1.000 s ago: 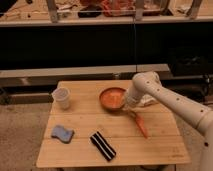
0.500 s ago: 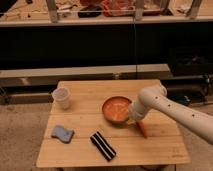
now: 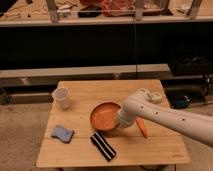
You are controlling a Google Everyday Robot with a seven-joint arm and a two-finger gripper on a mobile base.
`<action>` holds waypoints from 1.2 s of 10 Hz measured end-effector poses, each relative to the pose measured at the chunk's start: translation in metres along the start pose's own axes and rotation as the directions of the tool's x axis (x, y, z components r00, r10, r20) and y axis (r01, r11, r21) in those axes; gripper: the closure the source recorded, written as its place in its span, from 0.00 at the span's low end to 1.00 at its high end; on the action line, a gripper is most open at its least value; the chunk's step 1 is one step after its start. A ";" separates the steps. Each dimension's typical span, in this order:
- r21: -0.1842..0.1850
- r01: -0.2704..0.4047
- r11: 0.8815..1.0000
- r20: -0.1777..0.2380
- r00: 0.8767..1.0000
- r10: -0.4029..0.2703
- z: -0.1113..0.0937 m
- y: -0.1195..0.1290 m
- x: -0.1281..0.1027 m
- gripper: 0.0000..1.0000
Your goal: Drag the ceramic bowl in a circle
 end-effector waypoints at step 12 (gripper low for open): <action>-0.023 0.071 0.997 0.053 0.996 -0.070 0.020 -0.156 0.043 0.99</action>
